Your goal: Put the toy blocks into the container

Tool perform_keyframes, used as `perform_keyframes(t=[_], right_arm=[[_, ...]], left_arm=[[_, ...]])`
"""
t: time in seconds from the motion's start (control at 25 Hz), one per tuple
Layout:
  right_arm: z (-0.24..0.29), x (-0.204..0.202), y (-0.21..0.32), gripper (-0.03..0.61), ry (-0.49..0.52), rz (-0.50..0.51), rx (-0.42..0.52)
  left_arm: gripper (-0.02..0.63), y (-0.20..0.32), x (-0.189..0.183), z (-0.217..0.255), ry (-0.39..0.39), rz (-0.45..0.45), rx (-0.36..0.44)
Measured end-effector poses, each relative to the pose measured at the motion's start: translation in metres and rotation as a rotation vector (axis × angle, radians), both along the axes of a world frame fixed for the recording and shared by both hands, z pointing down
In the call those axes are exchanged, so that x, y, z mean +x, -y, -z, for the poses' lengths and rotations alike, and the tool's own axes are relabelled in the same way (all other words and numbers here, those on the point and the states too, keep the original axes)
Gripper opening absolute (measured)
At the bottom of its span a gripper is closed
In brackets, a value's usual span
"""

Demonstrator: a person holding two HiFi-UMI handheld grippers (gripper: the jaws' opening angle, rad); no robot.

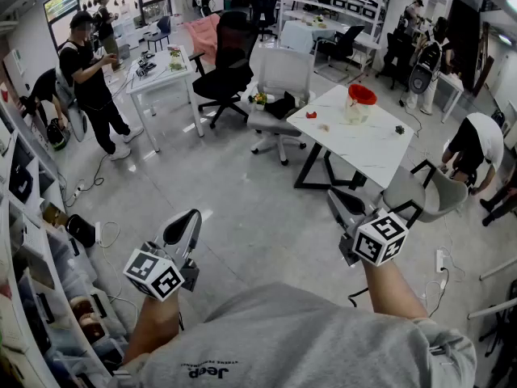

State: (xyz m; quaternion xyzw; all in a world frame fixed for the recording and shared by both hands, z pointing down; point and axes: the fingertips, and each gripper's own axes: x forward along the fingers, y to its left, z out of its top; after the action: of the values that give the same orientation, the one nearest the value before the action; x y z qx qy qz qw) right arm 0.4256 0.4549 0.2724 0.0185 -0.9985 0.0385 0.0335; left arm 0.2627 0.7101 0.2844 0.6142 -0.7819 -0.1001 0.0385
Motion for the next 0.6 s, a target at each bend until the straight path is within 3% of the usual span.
perform_keyframes(t=[0.6], right_arm=[[0.001, 0.003, 0.014, 0.002, 0.015, 0.021, 0.001]], left_arm=[[0.058, 0.016, 0.005, 0.0, 0.01, 0.008, -0.002]])
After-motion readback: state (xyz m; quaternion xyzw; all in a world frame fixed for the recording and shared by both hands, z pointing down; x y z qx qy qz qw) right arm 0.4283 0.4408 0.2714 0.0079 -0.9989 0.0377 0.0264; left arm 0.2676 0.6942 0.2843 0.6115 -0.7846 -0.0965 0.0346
